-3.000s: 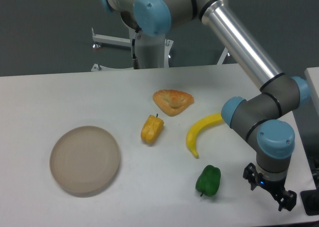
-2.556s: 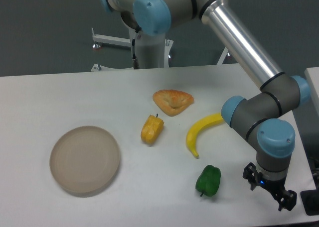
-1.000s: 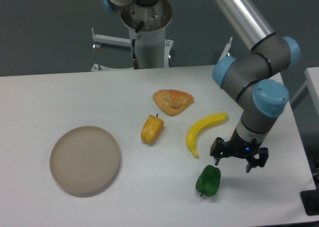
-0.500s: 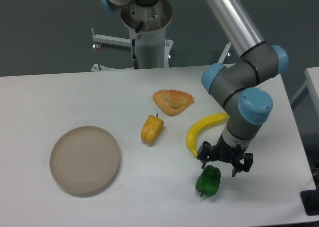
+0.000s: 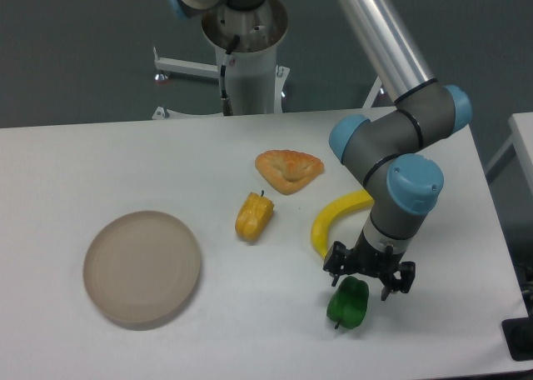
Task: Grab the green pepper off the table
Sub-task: 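Lower the gripper around the green pepper and close on it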
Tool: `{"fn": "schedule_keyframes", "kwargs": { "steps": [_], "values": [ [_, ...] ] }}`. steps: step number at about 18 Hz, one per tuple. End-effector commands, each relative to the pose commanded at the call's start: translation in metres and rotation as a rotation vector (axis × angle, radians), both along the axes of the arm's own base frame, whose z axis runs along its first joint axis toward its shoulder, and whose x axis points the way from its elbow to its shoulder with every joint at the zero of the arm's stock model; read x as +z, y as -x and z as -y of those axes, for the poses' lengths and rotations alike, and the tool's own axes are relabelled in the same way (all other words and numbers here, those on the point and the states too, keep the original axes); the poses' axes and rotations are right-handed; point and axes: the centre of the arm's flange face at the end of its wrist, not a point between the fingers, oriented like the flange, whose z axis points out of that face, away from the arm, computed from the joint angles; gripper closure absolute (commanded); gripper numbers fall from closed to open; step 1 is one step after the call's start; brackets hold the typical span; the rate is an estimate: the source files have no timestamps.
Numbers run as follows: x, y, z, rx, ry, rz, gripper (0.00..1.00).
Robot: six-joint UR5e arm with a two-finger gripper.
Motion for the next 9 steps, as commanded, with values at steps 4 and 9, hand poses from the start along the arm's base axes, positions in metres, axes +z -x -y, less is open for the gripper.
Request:
{"fn": "schedule_keyframes", "kwargs": {
  "steps": [4,9],
  "values": [
    [-0.009,0.001,-0.003,-0.001,-0.006,-0.008,0.00],
    [-0.015,-0.001,-0.010,-0.020,-0.006,-0.013,0.02]
  ]
}}
